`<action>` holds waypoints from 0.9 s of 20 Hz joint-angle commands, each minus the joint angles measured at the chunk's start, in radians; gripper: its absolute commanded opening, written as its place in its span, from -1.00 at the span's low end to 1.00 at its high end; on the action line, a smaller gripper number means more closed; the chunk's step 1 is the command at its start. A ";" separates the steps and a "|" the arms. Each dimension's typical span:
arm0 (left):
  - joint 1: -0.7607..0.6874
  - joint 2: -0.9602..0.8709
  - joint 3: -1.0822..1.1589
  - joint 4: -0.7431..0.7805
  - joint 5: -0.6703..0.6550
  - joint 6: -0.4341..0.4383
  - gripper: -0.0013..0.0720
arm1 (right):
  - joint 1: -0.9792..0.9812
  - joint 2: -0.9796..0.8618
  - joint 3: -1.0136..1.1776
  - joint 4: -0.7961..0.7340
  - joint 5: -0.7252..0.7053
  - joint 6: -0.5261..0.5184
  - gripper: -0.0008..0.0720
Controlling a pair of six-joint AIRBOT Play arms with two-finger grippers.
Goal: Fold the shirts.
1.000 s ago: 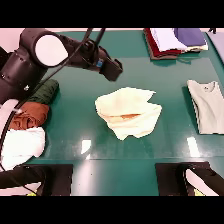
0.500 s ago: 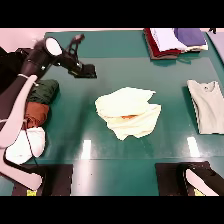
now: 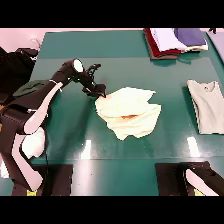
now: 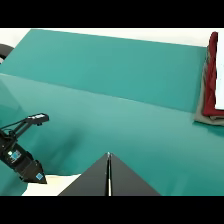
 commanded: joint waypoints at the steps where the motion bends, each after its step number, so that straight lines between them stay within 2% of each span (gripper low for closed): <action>1: -0.023 -0.020 -0.007 0.005 -0.010 -0.015 0.39 | 0.000 0.000 0.000 0.000 0.016 0.000 -0.93; 2: -0.023 -0.021 -0.006 0.006 -0.016 -0.014 0.39 | 0.000 0.000 0.000 0.000 0.017 0.000 -0.93; 3: -0.023 -0.019 -0.006 0.002 -0.021 -0.014 0.25 | 0.000 0.000 0.000 0.000 0.018 0.000 -0.93; 4: -0.018 -0.017 0.005 0.006 -0.039 -0.012 -0.78 | 0.000 0.000 0.000 0.000 0.025 0.000 -0.93; 5: -0.008 -0.011 0.022 0.005 -0.058 -0.003 -0.90 | -0.001 0.000 0.000 -0.003 0.046 0.000 -0.93; 9: 0.055 0.087 0.137 0.027 -0.066 0.013 -0.90 | -0.055 0.026 -0.138 -0.002 0.171 0.000 -0.93; 14: 0.127 0.253 0.180 0.065 -0.036 0.028 -0.90 | -0.148 0.106 -0.623 0.001 0.172 0.001 -0.91; 15: 0.130 0.264 0.180 0.066 -0.041 0.039 -0.90 | -0.146 0.108 -0.740 0.001 0.150 0.000 -0.44; 16: 0.130 0.267 0.180 0.066 -0.045 0.039 -0.90 | -0.134 0.103 -0.856 0.010 0.111 0.000 0.20; 17: 0.130 0.267 0.180 0.065 -0.045 0.039 -0.90 | -0.109 0.088 -0.953 0.028 0.067 0.000 0.29; 18: 0.130 0.266 0.180 0.064 -0.043 0.038 -0.90 | -0.072 0.061 -1.041 0.064 0.010 0.000 0.29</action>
